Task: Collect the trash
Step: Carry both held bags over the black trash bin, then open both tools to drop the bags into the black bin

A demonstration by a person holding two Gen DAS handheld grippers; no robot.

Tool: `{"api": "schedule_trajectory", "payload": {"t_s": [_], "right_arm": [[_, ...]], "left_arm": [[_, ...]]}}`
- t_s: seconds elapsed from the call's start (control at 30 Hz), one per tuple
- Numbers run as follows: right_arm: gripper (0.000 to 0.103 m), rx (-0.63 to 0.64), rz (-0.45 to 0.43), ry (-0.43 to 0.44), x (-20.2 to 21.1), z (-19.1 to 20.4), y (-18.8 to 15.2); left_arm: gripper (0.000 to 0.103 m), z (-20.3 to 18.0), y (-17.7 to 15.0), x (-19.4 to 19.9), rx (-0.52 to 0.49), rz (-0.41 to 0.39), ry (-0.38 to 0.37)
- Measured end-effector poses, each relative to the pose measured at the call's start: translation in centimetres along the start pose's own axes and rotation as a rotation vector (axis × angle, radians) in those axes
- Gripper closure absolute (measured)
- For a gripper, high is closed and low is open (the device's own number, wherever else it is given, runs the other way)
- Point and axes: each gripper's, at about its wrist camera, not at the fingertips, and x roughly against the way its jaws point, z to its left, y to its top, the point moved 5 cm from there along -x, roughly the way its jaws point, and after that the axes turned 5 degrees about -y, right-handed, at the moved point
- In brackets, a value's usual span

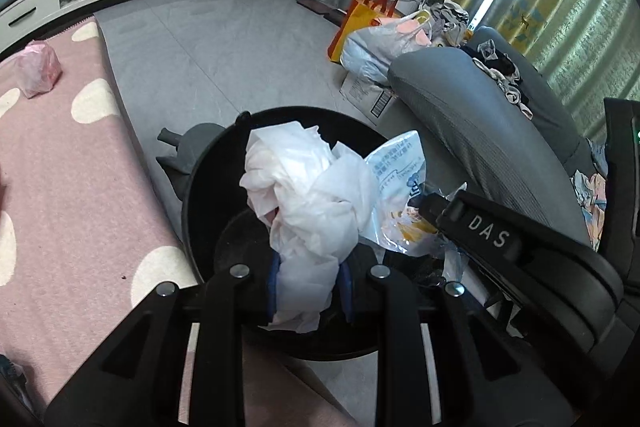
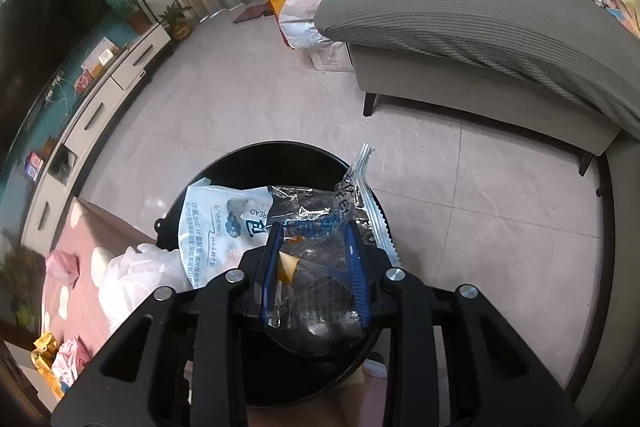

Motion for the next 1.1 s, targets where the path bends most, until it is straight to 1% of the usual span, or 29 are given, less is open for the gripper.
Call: {"api": "schedule_trajectory", "payload": {"t_s": [0.27,0.37,0.43,0.53,0.6,0.77,0.87,0.93,0.97,1.0,1.03,1.07,1.1], "right_arm": [[0.071,0.032,0.005,-0.036,-0.2,0.2,-0.1],[0.071,0.045,0.008,-0.048,-0.4,0.4,-0.1],[0.069,0.054,0.014,-0.053,-0.5,0.7,-0.2],[0.066,0.056,0.026,-0.043,-0.6,0.8,-0.2],[0.064,0.061,0.030,-0.042,-0.7,0.9,-0.3],[0.061,0.069,0.037,-0.040,-0.8,1.0,-0.5],[0.059,0.077,0.049,-0.032,-0.8,1.2,-0.8],[0.058,0.082,0.053,-0.035,-0.8,1.3,-0.9],[0.057,0.085,0.052,-0.040,-0.8,1.3,-1.0],[0.055,0.084,0.051,-0.044,-0.8,1.2,-1.0],[0.053,0.079,0.047,-0.048,-0.8,1.1,-0.9],[0.048,0.072,0.043,-0.051,-0.7,0.9,-0.8],[0.040,0.064,0.038,-0.052,-0.5,0.8,-0.8]], "left_arm": [[0.079,-0.1,-0.4,-1.3,0.011,0.040,-0.012],[0.077,-0.3,-0.6,-1.7,0.005,0.053,-0.017],[0.076,-0.2,-0.6,-1.9,0.019,0.062,-0.031],[0.076,-0.1,-0.7,-2.4,0.036,0.073,-0.028],[0.076,-0.3,-0.7,-2.7,0.045,0.085,-0.045],[0.072,-0.2,-0.7,-3.0,0.057,0.092,-0.059],[0.065,-0.2,-0.9,-3.3,0.074,0.108,-0.084],[0.058,-0.3,-0.9,-3.4,0.078,0.108,-0.096],[0.057,-0.4,-0.9,-3.4,0.078,0.105,-0.093],[0.053,-0.3,-0.9,-3.4,0.077,0.104,-0.088],[0.047,-0.3,-0.9,-3.4,0.077,0.104,-0.084],[0.043,-0.2,-0.9,-3.3,0.082,0.105,-0.082],[0.036,0.0,-0.9,-3.2,0.090,0.106,-0.081]]}}
